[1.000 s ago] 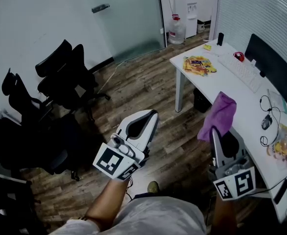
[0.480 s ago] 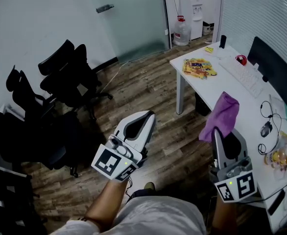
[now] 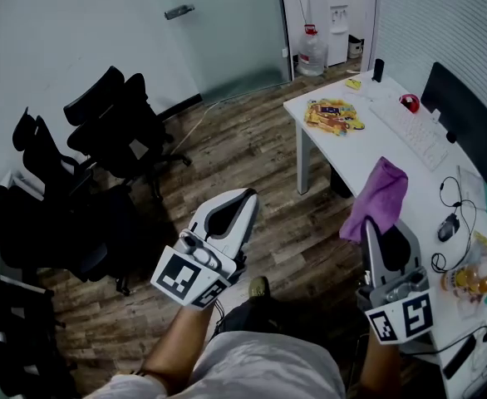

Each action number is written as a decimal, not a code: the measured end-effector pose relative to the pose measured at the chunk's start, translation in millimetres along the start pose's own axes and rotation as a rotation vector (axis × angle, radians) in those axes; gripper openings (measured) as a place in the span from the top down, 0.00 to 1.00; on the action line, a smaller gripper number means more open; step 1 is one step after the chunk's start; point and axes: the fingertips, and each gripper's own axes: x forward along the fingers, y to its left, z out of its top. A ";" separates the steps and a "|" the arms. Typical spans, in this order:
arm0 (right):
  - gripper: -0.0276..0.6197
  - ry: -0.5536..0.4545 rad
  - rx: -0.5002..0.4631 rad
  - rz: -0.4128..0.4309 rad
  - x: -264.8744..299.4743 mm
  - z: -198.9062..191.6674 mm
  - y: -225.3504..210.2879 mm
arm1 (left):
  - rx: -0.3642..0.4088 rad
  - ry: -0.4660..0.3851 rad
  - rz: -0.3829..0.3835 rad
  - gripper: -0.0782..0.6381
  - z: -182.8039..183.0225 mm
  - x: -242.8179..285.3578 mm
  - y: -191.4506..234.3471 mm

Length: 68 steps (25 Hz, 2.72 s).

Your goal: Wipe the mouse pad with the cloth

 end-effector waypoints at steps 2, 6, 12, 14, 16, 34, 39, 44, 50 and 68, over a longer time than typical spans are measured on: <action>0.85 0.000 -0.002 -0.004 2.3 -1.0 -6.0 | 0.005 -0.007 0.001 0.87 0.5 6.2 3.2; 0.85 0.008 -0.007 -0.013 7.3 -5.3 -16.5 | -0.001 -0.010 0.000 0.87 -5.0 19.6 10.7; 0.85 0.008 -0.022 -0.040 22.2 -8.3 -35.7 | -0.005 -0.022 -0.026 0.87 -12.4 45.0 23.0; 0.85 0.011 -0.026 -0.046 30.6 -10.7 -40.5 | -0.006 -0.026 -0.031 0.87 -15.2 53.0 30.7; 0.85 0.015 -0.030 -0.051 41.2 -13.6 -44.4 | -0.007 -0.027 -0.035 0.87 -18.4 60.0 40.3; 0.85 0.081 -0.056 -0.171 177.7 -51.9 -84.3 | -0.028 -0.019 -0.150 0.87 -53.4 154.5 174.0; 0.85 0.107 -0.074 -0.195 218.0 -66.8 -92.4 | -0.042 -0.019 -0.188 0.87 -68.3 179.6 210.1; 0.85 0.118 -0.085 -0.227 249.2 -76.4 -104.3 | -0.046 -0.009 -0.219 0.87 -79.4 198.9 238.4; 0.85 0.125 -0.092 -0.243 272.2 -84.8 -110.7 | -0.049 -0.002 -0.240 0.87 -91.0 216.8 258.4; 0.85 0.147 -0.142 -0.195 312.2 -97.5 -189.5 | -0.011 0.079 -0.239 0.87 -125.8 301.7 257.6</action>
